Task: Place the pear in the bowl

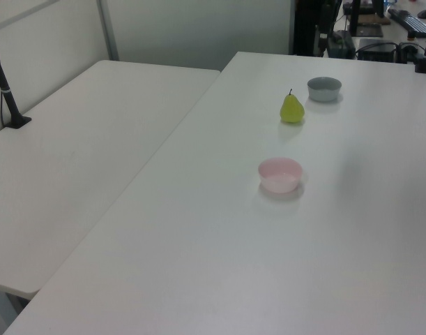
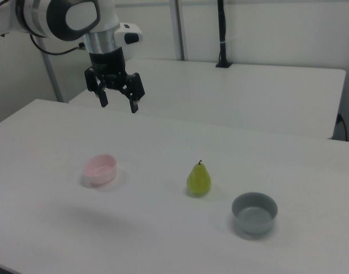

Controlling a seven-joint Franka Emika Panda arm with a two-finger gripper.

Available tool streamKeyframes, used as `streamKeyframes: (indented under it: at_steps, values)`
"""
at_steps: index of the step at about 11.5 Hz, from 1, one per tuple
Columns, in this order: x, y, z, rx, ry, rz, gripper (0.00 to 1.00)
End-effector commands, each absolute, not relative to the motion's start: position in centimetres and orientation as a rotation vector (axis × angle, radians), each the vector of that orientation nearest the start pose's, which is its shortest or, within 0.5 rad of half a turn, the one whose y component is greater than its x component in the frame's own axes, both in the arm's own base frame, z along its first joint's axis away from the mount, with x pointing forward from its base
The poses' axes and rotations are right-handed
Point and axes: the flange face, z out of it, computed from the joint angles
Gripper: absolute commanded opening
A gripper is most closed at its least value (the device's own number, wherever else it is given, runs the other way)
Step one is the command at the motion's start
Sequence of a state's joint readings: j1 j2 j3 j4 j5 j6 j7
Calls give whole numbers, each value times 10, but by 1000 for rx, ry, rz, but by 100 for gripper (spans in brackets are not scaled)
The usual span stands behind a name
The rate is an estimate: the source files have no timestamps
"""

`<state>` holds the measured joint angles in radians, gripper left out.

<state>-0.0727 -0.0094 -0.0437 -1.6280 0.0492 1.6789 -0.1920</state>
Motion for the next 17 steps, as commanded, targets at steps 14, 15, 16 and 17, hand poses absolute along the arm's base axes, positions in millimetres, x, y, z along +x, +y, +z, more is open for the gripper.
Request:
streamKeyframes:
  at_steps: [14,15,16,17]
  values:
    - [552,-64,613,-3101,-291,-94,100]
    - [552,-66,612,-3094,-369,-93,100]
    - [553,-68,612,-3087,-434,-96,100]
    - [553,-68,611,-3080,-486,-95,100]
